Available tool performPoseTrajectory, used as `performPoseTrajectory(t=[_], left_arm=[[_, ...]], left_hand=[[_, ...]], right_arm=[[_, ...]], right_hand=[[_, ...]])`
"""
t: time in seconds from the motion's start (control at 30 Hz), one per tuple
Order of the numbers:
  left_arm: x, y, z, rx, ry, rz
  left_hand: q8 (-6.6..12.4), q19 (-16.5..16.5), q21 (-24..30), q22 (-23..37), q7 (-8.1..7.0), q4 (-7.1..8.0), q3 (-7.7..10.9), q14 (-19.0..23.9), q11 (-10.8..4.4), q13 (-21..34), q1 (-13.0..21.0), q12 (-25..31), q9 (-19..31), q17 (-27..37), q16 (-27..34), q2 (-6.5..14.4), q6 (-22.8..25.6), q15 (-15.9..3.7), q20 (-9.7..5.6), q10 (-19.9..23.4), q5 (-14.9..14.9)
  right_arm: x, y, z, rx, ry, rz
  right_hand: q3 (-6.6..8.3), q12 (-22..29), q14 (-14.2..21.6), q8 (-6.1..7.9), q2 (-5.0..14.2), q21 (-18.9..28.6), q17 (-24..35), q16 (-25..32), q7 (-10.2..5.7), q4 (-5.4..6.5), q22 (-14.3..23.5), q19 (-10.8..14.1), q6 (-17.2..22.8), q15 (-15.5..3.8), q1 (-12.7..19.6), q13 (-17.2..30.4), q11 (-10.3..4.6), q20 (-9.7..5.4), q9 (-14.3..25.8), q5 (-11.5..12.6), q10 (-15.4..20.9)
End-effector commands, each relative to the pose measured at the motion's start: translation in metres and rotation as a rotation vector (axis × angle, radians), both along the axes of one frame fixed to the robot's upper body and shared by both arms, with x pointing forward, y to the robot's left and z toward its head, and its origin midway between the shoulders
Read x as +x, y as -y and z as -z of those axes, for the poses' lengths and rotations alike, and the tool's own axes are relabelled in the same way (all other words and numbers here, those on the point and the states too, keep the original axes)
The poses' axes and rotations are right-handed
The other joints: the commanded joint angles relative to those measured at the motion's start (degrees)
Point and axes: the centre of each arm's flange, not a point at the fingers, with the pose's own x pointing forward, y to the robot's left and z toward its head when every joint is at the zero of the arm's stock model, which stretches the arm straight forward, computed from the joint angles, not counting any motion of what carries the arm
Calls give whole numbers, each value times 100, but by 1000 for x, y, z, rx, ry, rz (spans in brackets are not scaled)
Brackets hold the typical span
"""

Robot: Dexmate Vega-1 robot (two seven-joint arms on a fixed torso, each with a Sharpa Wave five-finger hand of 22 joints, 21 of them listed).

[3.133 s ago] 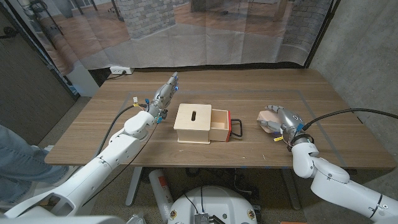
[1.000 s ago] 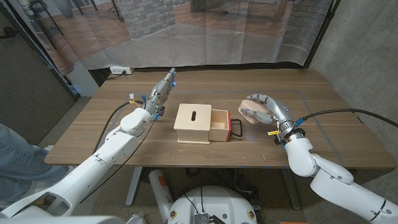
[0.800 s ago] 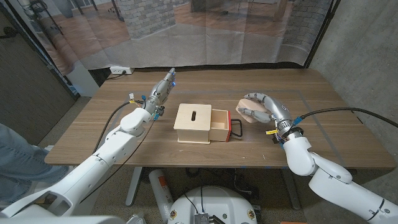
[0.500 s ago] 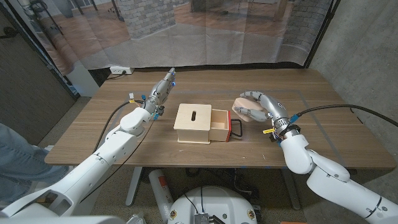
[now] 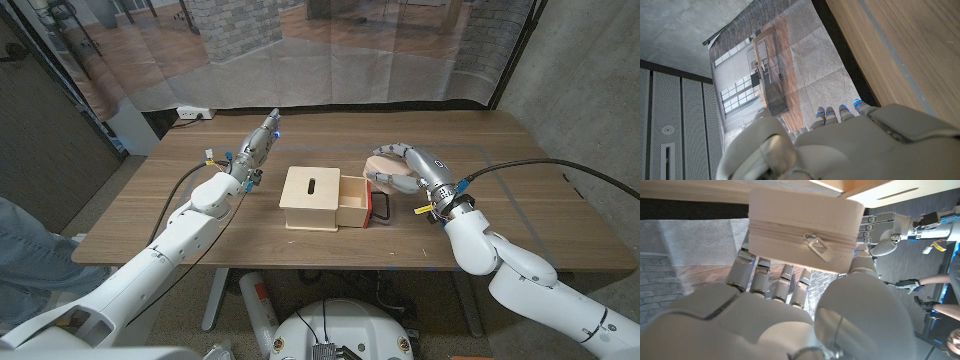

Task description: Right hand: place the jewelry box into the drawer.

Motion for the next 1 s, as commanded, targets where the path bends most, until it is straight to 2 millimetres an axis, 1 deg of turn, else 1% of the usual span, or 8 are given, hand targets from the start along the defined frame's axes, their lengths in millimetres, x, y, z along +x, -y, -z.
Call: performPoseTrajectory(t=[0.03, 0.2, 0.23, 0.33, 0.47, 0.57, 0.73, 1.0], left_arm=[[-2, -6, 0, -4, -2, -13], [-4, -7, -1, -3, 0, -19], [-4, -7, -1, -2, 1, -20], [-5, -7, -2, 1, 2, -22], [-6, -8, -1, -2, 3, -24], [-8, -10, 0, -1, 1, -31], [-13, -14, 1, -4, 1, -46], [-17, -17, 3, -7, -2, -57]], left_hand=[[1, -674, 16, 29, -4, -5, -34, -244, 21, 24, 47, 10, 31, 25, -2, 12, 13, -8, -5, -22, -22], [-1, -673, 16, 29, -5, -6, -36, -249, 26, 24, 50, 8, 31, 25, -4, 14, 9, -2, -5, -25, -23], [-2, -672, 17, 29, -5, -6, -36, -250, 25, 24, 51, 8, 31, 25, -4, 15, 7, -3, -3, -26, -24], [-8, -671, 17, 29, -4, -7, -38, -253, 32, 24, 55, 6, 31, 25, -6, 17, -7, -3, -5, -31, -25], [-8, -669, 18, 29, -3, -8, -40, -246, 36, 24, 59, 7, 32, 25, -3, 19, -9, 5, -3, -27, -27], [-9, -657, 22, 29, -2, -9, -42, -242, 38, 24, 61, 7, 32, 25, -1, 20, -10, 12, -1, -27, -28], [-12, -655, 23, 29, -4, -11, -45, -245, 45, 24, 66, 7, 33, 25, -3, 22, -18, 16, 1, -27, -29], [-10, -662, 20, 29, -3, -13, -49, -249, 47, 24, 72, 4, 34, 24, -5, 25, -16, 16, 9, -34, -33]], right_arm=[[-1, -13, -12, -89, 37, -36], [-2, -18, -17, -127, 51, -54], [-2, -19, -18, -137, 54, -58], [-3, -22, -21, -171, 63, -62], [-3, -24, -25, -210, 66, -70], [-2, -25, -27, -227, 68, -66], [1, -23, -28, -243, 74, -57], [2, -25, -28, -323, 96, -41]], right_hand=[[20, 23, 988, 17, 1059, 48, 28, -19, -1, 22, 21, 1241, 60, -1666, 1111, 34, -26, -1380, 22, -8, 31], [20, 27, 1001, 18, 1060, 49, 40, -24, -14, 25, 21, 1242, 75, -1665, 1112, 37, -49, -1385, 25, -16, 31], [20, 25, 1005, 16, 1060, 48, 45, -28, -16, 26, 22, 1236, 79, -1666, 1112, 39, -93, -1387, 23, -20, 23], [20, 33, 1007, 18, 1061, 45, 53, -35, -27, 28, 22, 1227, 93, -1666, 1114, 42, -52, -1389, 25, -24, 37], [24, 37, 1058, 25, 1072, 43, 70, -25, -22, 32, 23, 1217, 126, -1693, 1118, 45, -44, -1394, 27, -29, 37], [27, 57, 1072, 22, 1081, 43, 84, -27, -28, 36, 23, 1212, 130, -1723, 1121, 49, -83, -1393, 29, -33, 80], [28, 65, 1072, 21, 1082, 38, 100, -40, -32, 37, 23, 1196, 150, -1727, 1124, 53, -75, -1382, 27, -38, 91], [25, 71, 1052, 15, 1081, 34, 119, -65, -36, 44, 24, 1180, 165, -1728, 1120, 58, -94, -1372, 23, -44, 98]])
